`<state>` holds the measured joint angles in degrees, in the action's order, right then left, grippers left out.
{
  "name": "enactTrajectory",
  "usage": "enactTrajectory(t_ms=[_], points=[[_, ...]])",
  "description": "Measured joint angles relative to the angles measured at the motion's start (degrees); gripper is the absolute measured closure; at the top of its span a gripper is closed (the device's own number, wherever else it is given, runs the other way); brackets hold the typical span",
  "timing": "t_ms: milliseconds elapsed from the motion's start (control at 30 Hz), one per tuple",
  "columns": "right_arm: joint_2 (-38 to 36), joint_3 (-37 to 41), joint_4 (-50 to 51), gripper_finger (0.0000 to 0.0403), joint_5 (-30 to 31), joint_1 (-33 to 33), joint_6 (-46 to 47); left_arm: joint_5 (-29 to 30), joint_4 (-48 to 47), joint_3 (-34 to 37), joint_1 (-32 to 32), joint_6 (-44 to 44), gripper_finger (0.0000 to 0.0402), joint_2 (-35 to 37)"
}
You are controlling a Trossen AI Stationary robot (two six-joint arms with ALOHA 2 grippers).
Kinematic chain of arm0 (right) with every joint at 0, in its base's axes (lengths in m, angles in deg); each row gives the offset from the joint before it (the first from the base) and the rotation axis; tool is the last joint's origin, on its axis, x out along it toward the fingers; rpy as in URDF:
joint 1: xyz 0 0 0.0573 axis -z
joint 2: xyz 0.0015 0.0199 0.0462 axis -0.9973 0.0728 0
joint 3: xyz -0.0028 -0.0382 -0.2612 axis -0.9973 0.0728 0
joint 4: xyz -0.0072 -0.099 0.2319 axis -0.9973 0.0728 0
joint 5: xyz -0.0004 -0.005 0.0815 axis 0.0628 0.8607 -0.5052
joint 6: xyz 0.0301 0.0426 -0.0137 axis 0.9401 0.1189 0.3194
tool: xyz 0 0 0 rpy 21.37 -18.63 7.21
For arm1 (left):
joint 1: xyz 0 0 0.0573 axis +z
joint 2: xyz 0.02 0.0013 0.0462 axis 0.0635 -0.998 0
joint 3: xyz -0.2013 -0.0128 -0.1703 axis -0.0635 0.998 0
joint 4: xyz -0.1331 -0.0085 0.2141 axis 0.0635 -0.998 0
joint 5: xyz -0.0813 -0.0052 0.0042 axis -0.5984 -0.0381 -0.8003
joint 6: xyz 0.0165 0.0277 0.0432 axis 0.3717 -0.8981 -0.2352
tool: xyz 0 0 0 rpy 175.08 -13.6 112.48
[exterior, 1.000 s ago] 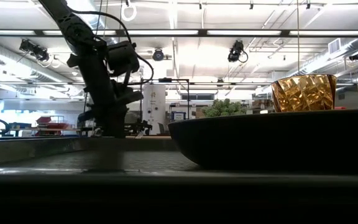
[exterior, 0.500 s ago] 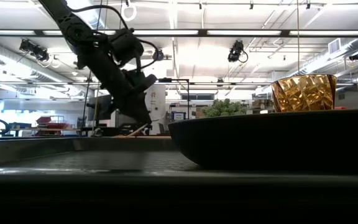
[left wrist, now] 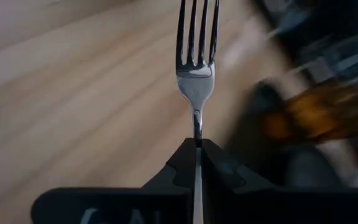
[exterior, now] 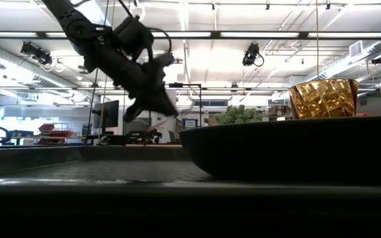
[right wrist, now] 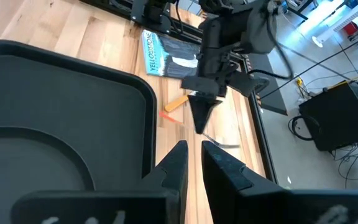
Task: Pick and place plate/cup/fork/spoon on tray
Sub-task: Put the orange fork to the left side of the black plate on the black serving tray
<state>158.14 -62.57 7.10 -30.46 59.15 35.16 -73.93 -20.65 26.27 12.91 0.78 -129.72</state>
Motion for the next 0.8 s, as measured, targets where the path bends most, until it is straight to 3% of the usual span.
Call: enactTrajectory(t_ms=[133,233,533,800], points=[[0.00,0.00,-0.51,0.0351,0.00,0.00,-0.26,-6.27,6.47,-0.02,-3.13,6.72,0.0383,0.07],[0.00,0.00,-0.14,0.0351,0.00,0.00,-0.31,-5.67,5.68,-0.02,-8.38,9.14,0.0383,0.07],[0.00,0.02,0.43,0.0351,-0.35,0.00,-0.04,6.02,2.18,0.03,-26.05,18.98,0.0383,1.57],[-0.02,0.02,-1.42,0.0351,-0.79,0.00,-0.77,29.01,1.23,-0.02,-39.52,26.79,0.0383,3.05]])
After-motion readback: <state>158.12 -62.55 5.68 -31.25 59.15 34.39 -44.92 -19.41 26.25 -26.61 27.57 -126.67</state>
